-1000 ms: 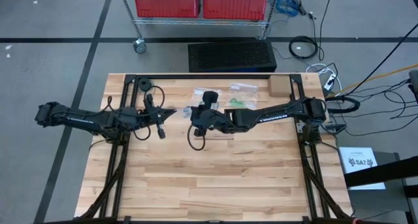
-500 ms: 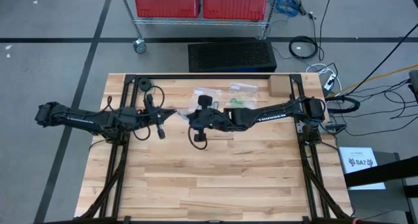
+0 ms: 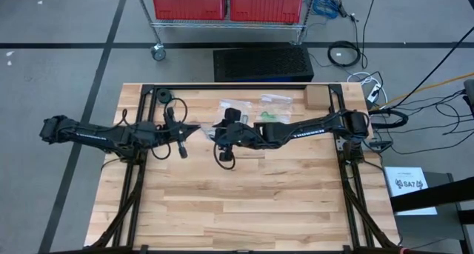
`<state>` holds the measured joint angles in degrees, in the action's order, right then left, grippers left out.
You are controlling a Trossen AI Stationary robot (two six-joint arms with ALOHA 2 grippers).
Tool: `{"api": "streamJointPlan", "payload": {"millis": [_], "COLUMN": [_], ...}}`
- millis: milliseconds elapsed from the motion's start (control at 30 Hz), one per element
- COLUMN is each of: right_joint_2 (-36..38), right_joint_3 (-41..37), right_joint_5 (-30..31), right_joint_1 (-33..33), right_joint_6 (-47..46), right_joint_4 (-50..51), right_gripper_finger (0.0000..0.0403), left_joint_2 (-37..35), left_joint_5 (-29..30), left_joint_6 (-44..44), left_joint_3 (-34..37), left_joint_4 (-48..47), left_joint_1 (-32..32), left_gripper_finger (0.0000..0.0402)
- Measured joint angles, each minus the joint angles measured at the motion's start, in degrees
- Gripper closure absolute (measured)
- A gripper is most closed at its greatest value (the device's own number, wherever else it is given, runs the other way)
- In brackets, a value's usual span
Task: Sort rubber bands
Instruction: Put the short blue rubber band into the bottom zip bag, then close the bottom zip bag
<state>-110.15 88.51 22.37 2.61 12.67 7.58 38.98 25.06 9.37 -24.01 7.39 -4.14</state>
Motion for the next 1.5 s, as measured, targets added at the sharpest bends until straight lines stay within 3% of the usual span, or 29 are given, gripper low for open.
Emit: {"api": "streamJointPlan", "payload": {"millis": [200,400,500,667,733,867,1167,1400,1500], "right_joint_2": [1.23,4.86,6.95,8.68,8.66,7.96,8.15,8.15,8.15], "right_joint_3": [0.02,0.02,0.02,0.04,0.04,-1.49,-13.28,-21.19,-24.69], "right_joint_5": [0.00,0.18,0.38,2.28,2.71,2.82,-0.99,-12.01,-12.36], "right_joint_1": [0.30,2.04,3.84,7.06,7.52,7.91,11.13,13.46,13.18], "right_joint_6": [-0.47,-1.53,-1.01,0.20,-2.44,-9.22,-22.51,-29.88,-30.89], "right_joint_4": [0.69,4.21,5.52,12.33,16.92,23.43,22.56,12.88,8.59], "right_gripper_finger": [0.0184,0.0195,0.0232,0.0357,0.0390,0.0400,0.0403,0.0403,0.0403], "left_joint_2": [0.00,0.00,0.00,1.05,2.09,5.48,16.25,24.50,27.10], "left_joint_5": [0.00,0.02,0.01,-0.06,-1.45,-5.31,-10.53,-15.61,-17.84], "left_joint_6": [0.00,0.00,0.02,-0.02,-0.07,-2.68,-11.33,-15.10,-14.88], "left_joint_3": [0.00,0.00,0.00,0.00,0.00,0.00,0.00,0.00,0.00], "left_joint_4": [-0.56,-1.81,-2.84,-5.15,-5.41,-4.55,-4.62,3.33,9.71], "left_joint_1": [0.02,0.00,0.01,0.00,0.00,0.00,-3.43,-7.05,-7.89], "left_gripper_finger": [0.0401,0.0401,0.0402,0.0401,0.0402,0.0402,0.0402,0.0400,0.0389]}}
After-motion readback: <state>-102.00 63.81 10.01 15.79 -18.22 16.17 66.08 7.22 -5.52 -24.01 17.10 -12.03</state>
